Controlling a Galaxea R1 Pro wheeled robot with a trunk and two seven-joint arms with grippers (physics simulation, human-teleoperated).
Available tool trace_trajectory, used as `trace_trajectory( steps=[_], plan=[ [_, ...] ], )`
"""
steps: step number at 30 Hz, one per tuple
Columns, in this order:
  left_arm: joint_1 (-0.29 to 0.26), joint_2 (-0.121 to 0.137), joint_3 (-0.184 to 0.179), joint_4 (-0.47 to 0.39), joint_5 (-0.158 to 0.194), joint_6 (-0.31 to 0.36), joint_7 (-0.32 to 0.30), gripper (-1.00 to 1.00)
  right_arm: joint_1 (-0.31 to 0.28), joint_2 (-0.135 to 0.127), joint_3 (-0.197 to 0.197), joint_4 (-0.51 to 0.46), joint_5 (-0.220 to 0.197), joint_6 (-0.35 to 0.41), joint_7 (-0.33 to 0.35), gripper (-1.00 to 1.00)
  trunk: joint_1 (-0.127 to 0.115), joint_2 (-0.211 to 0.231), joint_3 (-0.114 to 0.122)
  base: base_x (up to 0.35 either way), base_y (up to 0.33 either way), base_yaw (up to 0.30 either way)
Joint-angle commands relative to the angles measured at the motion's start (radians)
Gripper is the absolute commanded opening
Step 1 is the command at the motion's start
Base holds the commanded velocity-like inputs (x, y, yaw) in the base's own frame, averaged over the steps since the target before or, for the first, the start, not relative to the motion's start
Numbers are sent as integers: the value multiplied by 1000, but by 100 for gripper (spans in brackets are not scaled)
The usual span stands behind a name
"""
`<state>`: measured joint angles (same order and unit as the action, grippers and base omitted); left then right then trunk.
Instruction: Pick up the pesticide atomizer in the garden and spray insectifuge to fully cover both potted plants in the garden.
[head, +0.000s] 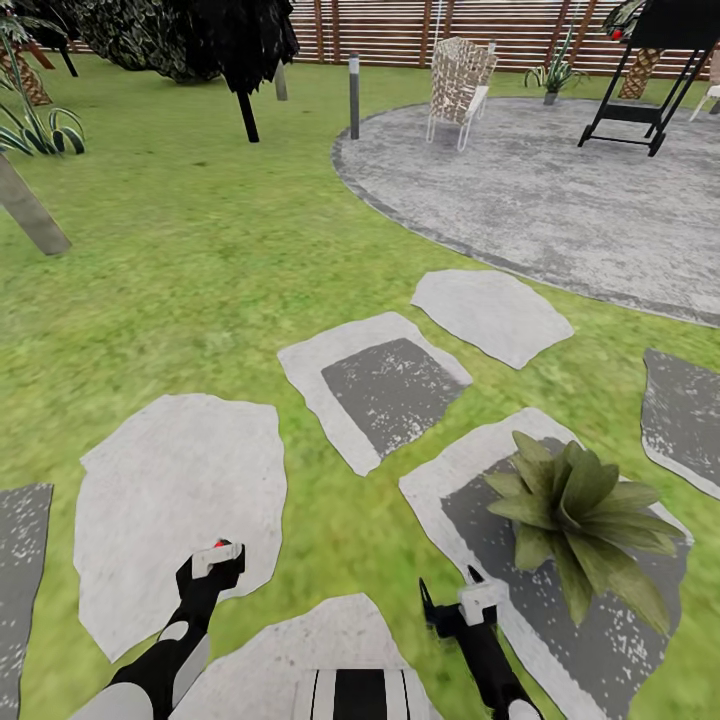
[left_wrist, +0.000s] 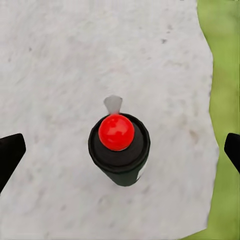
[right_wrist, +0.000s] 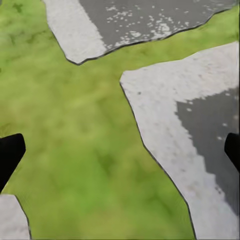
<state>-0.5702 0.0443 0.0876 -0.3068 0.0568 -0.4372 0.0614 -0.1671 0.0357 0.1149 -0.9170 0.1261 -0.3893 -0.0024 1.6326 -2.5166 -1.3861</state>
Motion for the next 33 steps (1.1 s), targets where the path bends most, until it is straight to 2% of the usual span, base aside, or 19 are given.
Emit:
trace_trajectory(
  steps=[1,7,17,23,33],
  plan=[
    [0,-1,-1,0,6,-3,0,100,0,0,-2,-30,8,-1,0,100,0,0,-1,0,0,0],
    [0,-1,-1,0,6,-3,1,100,1,-3,-3,-53,10,-1,-1,100,2,-1,-20,0,0,0],
    [0,-1,0,2,6,-3,1,100,1,-2,-2,-54,10,-2,0,100,2,-1,-23,0,0,0],
    [0,-1,0,3,6,-3,1,100,1,-2,-1,-55,10,-2,0,100,5,-3,-51,0,0,0],
    [0,-1,0,5,6,-3,1,100,1,-2,-1,-56,10,-2,0,100,5,-3,-53,0,0,0]
  ],
)
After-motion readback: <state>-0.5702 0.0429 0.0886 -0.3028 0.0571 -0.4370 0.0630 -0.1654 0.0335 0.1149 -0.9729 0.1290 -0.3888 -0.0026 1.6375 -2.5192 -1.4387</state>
